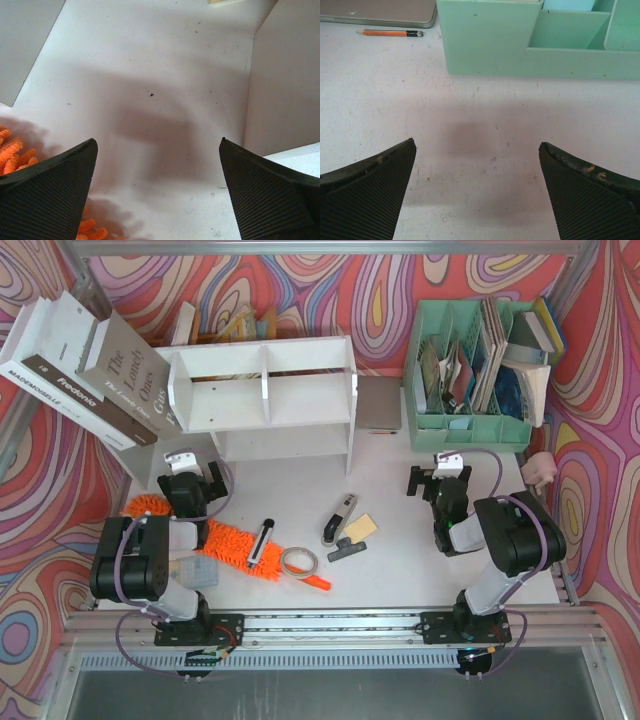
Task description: Dust the bookshelf with a duster
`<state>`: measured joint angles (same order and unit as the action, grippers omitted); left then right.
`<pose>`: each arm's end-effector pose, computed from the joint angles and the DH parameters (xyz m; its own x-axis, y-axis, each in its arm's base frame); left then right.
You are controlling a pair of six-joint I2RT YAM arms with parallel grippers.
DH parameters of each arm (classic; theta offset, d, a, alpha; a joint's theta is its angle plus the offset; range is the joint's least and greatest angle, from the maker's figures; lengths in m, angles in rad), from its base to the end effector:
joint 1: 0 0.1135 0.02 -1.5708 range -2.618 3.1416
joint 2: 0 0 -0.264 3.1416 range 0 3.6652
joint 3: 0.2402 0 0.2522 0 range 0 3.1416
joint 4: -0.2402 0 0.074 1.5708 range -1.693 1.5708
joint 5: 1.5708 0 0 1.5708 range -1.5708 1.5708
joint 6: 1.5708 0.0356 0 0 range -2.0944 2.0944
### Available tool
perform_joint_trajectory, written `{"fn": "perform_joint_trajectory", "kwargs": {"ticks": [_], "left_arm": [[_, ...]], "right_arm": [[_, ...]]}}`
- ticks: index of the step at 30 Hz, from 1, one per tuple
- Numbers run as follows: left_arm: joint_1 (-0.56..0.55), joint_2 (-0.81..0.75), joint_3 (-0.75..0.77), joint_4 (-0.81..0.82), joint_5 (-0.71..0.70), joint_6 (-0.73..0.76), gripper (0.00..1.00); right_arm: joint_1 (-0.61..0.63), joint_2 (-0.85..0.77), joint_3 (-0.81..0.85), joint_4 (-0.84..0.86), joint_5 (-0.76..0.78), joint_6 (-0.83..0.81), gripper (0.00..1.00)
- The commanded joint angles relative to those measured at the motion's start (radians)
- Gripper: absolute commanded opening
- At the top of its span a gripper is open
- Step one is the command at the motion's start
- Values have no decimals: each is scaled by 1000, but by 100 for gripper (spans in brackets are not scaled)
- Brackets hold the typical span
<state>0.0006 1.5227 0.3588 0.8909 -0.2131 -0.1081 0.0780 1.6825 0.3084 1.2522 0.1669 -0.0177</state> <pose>0.2641 0.0077 0.1466 -0.2460 -0.1056 -0.9635 -0.2321 0.9715 -0.0472 0.2641 0.0147 0.1341 -0.1228 -0.0271 -0.9921 0.0854 0.9956 -0.0378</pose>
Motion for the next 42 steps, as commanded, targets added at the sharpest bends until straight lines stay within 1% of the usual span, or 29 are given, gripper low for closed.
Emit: {"fn": "perform_joint_trajectory", "kwargs": {"ticks": [1, 14, 16, 19, 20, 23, 25, 26, 28, 30, 32, 33, 34, 36, 37, 39, 42], "left_arm": [[1, 5, 8, 10, 9, 7, 98], [1, 4, 6, 13, 11, 8, 98], [1, -2, -8, 28, 48, 23, 98], [0, -57, -64, 71, 76, 32, 98], [0, -77, -93, 114, 72, 33, 98], [-33, -149, -175, 227, 15, 54, 98], [-71, -223, -213, 226, -39, 79, 98], [-90, -277, -225, 204, -58, 90, 98], [-130, -413, -239, 98, -122, 113, 98], [-174, -594, -236, -65, -163, 128, 98], [-209, -755, -224, -255, -175, 115, 98], [-220, -855, -214, -354, -174, 100, 98], [-227, -944, -204, -430, -173, 81, 98], [-231, -1098, -174, -638, -201, 20, 98], [-231, -1172, -166, -698, -217, -8, 98], [-231, -1280, -158, -783, -237, -52, 98], [-231, -1373, -138, -868, -256, -127, 98]], "right_arm": [[-6, 4, 15, 16, 6, 2, 99], [-6, 3, 16, 16, 5, 4, 99], [-5, 3, 16, 16, 5, 4, 99], [-6, 3, 16, 16, 5, 4, 99], [-6, 4, 16, 16, 5, 4, 99], [-5, 5, 17, 17, 5, 4, 99], [-4, 4, 15, 18, 5, 4, 99], [-5, 3, 15, 18, 5, 4, 99], [-4, -3, 10, 30, 1, -6, 99], [-5, -24, -1, 24, -25, -13, 99], [-4, -57, -23, 43, -15, -12, 99], [-3, -92, -25, 22, -18, -20, 99], [0, -134, -16, -41, -31, -26, 99], [2, -216, 0, -155, -58, -30, 99], [6, -253, -5, -180, -65, -26, 99], [9, -339, -18, -234, -84, -10, 98], [10, -454, 43, -438, -104, 30, 99]]}}
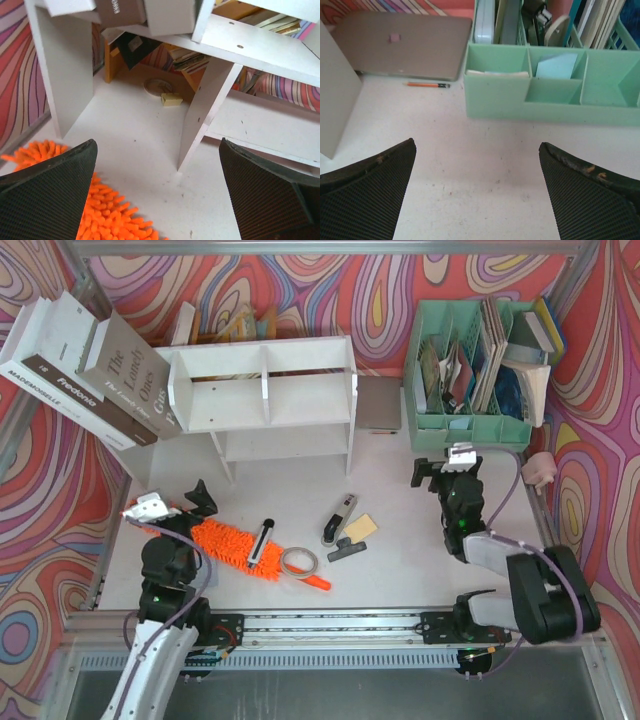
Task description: Dust the bookshelf with a duster
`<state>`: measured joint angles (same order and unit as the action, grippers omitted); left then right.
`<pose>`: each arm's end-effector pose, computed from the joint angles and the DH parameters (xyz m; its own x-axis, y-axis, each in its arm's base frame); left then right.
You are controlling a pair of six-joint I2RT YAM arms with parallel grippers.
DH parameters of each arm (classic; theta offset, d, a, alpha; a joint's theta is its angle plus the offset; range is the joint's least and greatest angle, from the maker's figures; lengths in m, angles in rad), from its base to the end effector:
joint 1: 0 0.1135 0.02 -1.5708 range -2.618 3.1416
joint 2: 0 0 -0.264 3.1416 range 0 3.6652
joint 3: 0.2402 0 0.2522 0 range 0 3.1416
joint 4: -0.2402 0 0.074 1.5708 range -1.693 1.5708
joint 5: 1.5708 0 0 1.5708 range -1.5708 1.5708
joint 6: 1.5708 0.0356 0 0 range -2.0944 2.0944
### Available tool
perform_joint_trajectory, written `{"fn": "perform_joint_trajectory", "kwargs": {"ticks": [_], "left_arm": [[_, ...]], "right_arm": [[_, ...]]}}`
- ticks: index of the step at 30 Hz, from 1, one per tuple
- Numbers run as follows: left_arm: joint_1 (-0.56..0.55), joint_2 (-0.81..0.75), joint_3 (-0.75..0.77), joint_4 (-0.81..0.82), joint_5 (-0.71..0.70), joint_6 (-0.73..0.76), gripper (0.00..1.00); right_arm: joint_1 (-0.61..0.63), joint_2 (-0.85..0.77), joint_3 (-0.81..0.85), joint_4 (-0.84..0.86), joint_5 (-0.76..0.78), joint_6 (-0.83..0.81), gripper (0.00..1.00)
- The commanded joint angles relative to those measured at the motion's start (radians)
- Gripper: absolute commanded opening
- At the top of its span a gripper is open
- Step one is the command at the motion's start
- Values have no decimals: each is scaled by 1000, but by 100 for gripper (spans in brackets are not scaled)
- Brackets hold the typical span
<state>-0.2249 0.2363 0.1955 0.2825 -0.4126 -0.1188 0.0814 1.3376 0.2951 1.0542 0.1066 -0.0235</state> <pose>0.1144 -0.0115 0.2508 0.2525 -0.1691 -0.9527 -0.1463 0.9666 -0.2104 0.2432 0.0160 0.1903 0.0111 -0.0225 -0.9997 0.0255 0.9994 -0.0222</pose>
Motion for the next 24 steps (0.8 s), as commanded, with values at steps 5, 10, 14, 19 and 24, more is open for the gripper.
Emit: {"fn": "perform_joint_trajectory", "kwargs": {"ticks": [5, 10, 14, 19, 24], "left_arm": [[-5, -56, 119, -380, -23, -231, 98], [-5, 48, 258, -509, -19, -382, 98], [-5, 116, 427, -701, -38, -501, 98], [-5, 150, 589, -949, -19, -599, 98], [-5, 125, 663, -1109, -41, -599, 98]], "right_arm": [[6, -267, 124, -453, -126, 150, 99], [5, -442, 190, -676, -78, 385, 99], [4, -515, 249, -961, 30, 631, 99], [7, -424, 410, -1181, -95, 588, 99], [294, -345, 527, -1328, 67, 623, 99]]}}
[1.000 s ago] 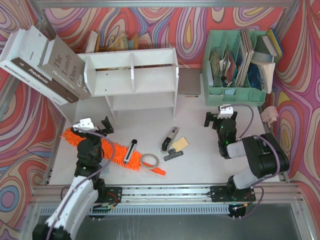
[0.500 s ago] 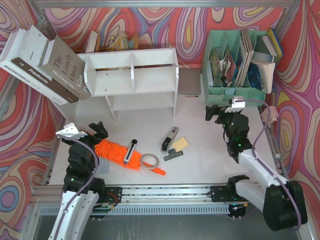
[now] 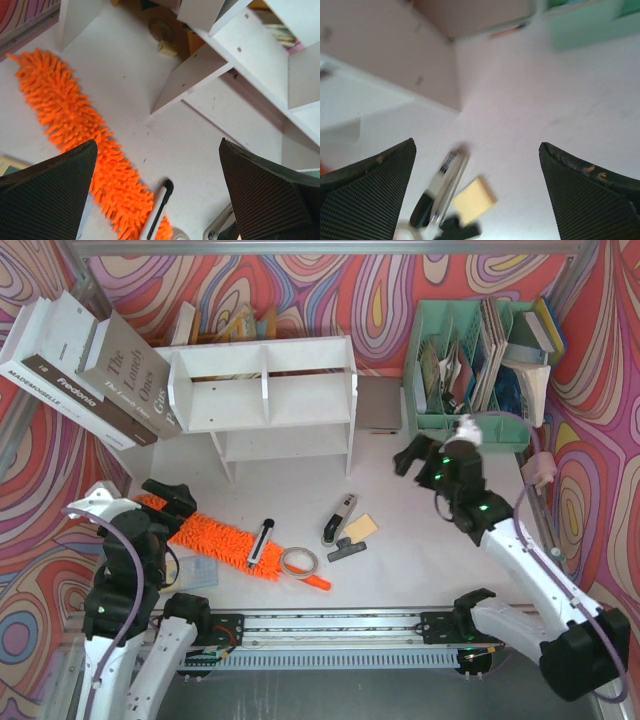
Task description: Dust the bookshelf with a duster
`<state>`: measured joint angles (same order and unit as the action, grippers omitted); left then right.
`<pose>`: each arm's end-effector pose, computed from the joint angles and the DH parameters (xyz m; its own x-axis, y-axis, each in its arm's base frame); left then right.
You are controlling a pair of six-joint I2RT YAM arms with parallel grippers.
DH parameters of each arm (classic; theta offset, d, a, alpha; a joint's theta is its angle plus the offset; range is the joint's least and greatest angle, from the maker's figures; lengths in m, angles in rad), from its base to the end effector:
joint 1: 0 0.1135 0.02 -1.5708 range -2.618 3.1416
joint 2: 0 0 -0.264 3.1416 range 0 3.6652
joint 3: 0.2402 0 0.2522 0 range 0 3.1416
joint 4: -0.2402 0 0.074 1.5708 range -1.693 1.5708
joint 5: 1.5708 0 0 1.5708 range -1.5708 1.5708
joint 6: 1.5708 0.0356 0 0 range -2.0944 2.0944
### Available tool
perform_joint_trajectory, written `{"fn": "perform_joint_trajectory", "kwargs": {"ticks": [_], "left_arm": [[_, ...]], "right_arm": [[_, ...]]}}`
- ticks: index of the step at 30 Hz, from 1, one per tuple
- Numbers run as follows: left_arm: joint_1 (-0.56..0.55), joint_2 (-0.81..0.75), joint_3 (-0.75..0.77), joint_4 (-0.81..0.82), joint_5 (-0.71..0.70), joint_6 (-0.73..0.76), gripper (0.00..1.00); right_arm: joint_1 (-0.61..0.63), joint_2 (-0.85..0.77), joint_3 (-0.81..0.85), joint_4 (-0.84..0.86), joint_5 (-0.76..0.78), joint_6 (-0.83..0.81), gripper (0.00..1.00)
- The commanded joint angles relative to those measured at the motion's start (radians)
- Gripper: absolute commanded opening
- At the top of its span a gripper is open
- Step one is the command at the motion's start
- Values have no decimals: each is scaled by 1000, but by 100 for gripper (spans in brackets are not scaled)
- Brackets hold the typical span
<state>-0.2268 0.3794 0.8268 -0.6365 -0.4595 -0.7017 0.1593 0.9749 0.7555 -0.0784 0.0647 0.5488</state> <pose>0.0753 -0.0012 0.3514 0.0040 -0.5947 -0.8040 -0.2885 0.7691 -0.5703 0.2261 0.0340 0.3051 -0.2979 0.4794 -0.8255 0.0682 0.8732 0.4825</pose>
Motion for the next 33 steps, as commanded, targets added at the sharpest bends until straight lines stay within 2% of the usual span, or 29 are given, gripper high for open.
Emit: {"fn": "perform_joint_trajectory", "kwargs": {"ticks": [1, 5, 9, 13, 17, 22, 26, 33], "left_arm": [[-3, -21, 41, -196, 35, 5, 98], [-3, 5, 80, -241, 106, 67, 98], [-3, 17, 113, -278, 107, 136, 98], [-3, 10, 105, -266, 145, 157, 98], [-3, 8, 98, -255, 167, 154, 98], [-3, -13, 98, -263, 194, 102, 98], [-3, -39, 60, -247, 237, 75, 98], [-3, -55, 58, -251, 242, 78, 98]], "right_arm": [[301, 30, 87, -224, 180, 80, 99], [527, 147, 186, -323, 329, 229, 97], [742, 301, 281, -355, 431, 337, 96], [857, 461, 398, -382, 448, 404, 95], [916, 605, 506, -389, 429, 430, 92], [947, 745, 611, -363, 358, 423, 80], [951, 853, 688, -362, 320, 423, 74], [956, 1010, 837, -387, 269, 417, 70]]}}
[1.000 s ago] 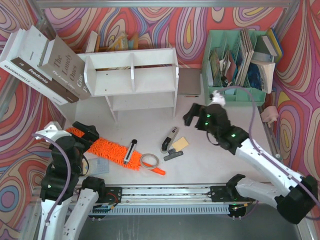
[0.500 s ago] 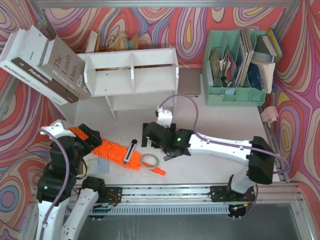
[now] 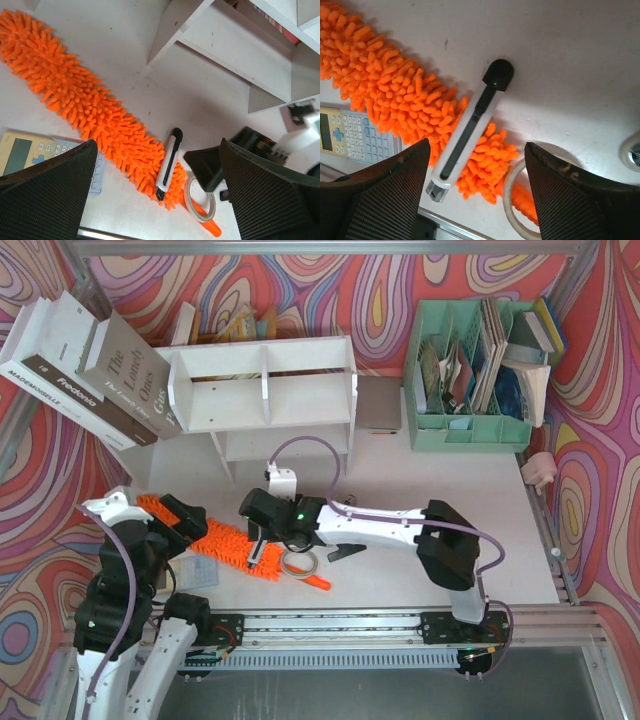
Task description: Dust the bookshelf with a duster
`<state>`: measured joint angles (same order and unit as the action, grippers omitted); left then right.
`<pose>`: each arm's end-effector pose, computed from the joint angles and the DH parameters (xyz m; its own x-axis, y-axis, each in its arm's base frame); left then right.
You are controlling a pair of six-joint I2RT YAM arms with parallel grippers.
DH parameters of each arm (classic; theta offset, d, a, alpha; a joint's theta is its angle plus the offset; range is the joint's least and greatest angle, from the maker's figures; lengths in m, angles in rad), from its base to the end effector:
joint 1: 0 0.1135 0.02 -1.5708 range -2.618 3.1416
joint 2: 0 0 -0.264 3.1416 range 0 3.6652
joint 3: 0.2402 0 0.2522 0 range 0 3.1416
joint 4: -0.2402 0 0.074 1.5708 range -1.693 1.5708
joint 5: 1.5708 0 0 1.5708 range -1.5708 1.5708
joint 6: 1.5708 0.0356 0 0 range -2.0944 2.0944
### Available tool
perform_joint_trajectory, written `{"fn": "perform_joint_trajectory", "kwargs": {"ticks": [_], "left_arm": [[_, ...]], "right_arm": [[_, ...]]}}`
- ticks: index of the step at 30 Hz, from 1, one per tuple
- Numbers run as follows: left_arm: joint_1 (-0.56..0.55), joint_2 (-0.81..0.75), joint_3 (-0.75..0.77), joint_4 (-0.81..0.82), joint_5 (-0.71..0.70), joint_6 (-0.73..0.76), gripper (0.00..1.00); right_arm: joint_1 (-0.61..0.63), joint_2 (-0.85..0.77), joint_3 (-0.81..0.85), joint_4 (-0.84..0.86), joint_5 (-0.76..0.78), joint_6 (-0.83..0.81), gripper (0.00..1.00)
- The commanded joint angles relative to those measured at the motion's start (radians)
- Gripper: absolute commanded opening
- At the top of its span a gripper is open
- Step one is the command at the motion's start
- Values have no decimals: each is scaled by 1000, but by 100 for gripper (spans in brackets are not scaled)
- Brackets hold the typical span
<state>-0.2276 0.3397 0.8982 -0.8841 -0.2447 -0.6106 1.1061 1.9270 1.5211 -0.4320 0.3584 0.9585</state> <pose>0.0505 -0.0029 0.3474 -0.2526 -0.5125 -0.8207 -0.1825 0.8582 -0.4797 0.2050 0.3811 0.2396 -0.7904 0.1332 -0.5979 -0.1481 0.9055 0.3976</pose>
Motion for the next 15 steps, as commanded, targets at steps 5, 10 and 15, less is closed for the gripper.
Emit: {"fn": "perform_joint_trajectory", "kwargs": {"ticks": [5, 10, 15], "left_arm": [[-2, -16, -14, 6, 58, 1, 98], [-1, -2, -7, -3, 43, 0, 98], [0, -4, -9, 0, 47, -1, 98]], "right_arm": [[11, 160, 174, -112, -22, 47, 68], [14, 210, 217, -156, -21, 86, 66], [14, 248, 253, -187, -12, 100, 63]]}}
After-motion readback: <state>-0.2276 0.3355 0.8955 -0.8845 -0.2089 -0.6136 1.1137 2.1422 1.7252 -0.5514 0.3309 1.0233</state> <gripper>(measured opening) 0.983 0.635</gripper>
